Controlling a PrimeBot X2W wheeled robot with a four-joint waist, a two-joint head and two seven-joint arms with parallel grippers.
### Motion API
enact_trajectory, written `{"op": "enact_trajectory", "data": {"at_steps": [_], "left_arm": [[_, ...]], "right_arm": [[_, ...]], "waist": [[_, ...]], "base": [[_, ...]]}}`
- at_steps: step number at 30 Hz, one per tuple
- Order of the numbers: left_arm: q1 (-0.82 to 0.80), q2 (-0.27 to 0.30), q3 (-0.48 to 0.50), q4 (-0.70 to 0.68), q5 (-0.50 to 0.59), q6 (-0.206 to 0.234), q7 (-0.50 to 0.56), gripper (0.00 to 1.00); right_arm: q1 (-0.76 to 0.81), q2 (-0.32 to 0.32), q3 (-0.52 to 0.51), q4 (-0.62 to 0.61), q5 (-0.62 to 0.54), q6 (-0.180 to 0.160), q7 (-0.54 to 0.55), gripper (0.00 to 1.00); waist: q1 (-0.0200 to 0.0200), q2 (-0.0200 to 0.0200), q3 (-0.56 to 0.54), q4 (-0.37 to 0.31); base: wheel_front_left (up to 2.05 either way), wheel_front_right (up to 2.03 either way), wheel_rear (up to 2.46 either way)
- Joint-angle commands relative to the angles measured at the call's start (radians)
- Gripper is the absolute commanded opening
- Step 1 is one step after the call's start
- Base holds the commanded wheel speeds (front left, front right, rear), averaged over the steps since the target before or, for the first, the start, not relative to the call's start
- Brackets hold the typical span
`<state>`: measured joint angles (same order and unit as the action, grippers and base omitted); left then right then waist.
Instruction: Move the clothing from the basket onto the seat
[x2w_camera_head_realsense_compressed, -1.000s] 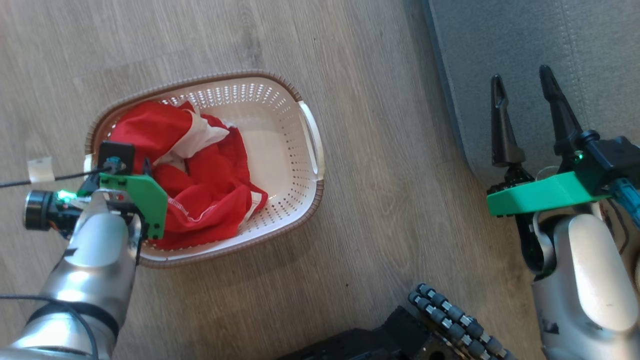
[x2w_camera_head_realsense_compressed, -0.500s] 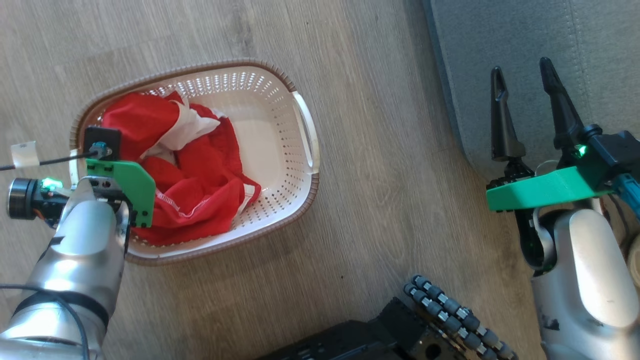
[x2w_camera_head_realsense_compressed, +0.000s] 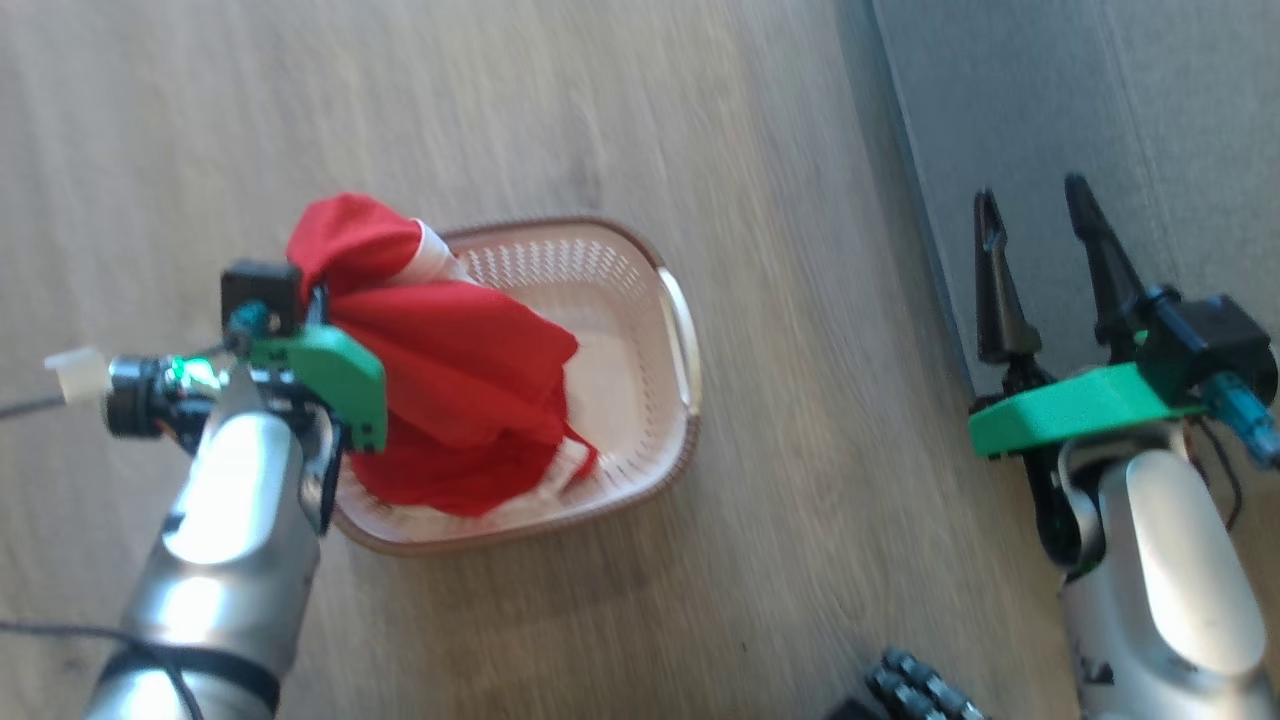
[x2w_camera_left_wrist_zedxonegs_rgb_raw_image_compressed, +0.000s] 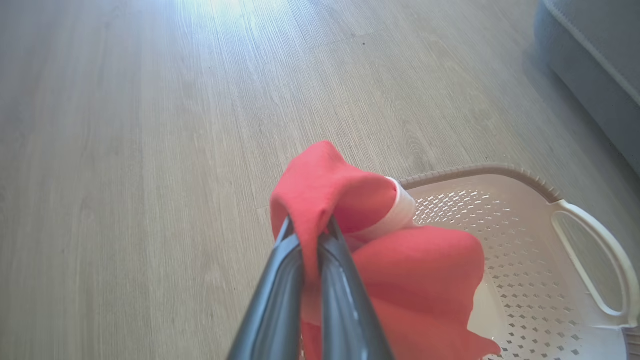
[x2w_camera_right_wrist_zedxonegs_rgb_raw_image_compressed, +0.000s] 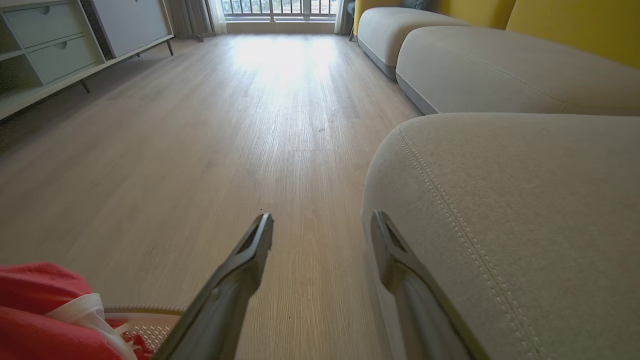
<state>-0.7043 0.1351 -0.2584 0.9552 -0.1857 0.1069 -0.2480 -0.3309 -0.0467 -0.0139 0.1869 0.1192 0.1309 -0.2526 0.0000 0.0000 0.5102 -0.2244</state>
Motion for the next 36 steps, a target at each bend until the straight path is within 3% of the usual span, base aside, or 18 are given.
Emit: {"op": "enact_trajectory", "data": {"at_steps": [1, 8, 17, 30, 36], "left_arm": [[0.033, 0.022, 0.031, -0.059, -0.004, -0.004, -0.013, 0.00], [0.170, 0.007, 0.063, -0.249, -0.021, -0.020, -0.014, 0.00], [0.328, 0.004, 0.106, -0.395, -0.040, -0.020, -0.014, 0.00], [0.418, -0.006, 0.131, -0.494, -0.044, -0.025, -0.014, 0.00], [0.421, -0.012, 0.123, -0.519, -0.039, -0.033, -0.014, 0.00]], "right_arm": [[0.034, -0.004, 0.013, -0.015, 0.008, 0.000, -0.009, 1.00], [0.078, -0.053, 0.005, 0.030, 0.032, 0.000, -0.009, 1.00], [0.154, -0.096, 0.011, 0.068, 0.036, 0.000, -0.009, 1.00], [0.186, -0.140, 0.033, 0.086, 0.030, 0.000, -0.009, 1.00], [0.178, -0.156, 0.093, 0.094, 0.040, 0.000, -0.009, 1.00]], "waist": [[0.0000, 0.0000, -0.123, 0.090], [0.0000, 0.0000, -0.282, 0.169], [0.0000, 0.0000, -0.402, 0.202], [0.0000, 0.0000, -0.438, 0.210], [0.0000, 0.0000, -0.443, 0.212]], "base": [[0.00, 0.00, 0.00], [0.00, 0.00, 0.00], [0.00, 0.00, 0.00], [0.00, 0.00, 0.00], [0.00, 0.00, 0.00]]}}
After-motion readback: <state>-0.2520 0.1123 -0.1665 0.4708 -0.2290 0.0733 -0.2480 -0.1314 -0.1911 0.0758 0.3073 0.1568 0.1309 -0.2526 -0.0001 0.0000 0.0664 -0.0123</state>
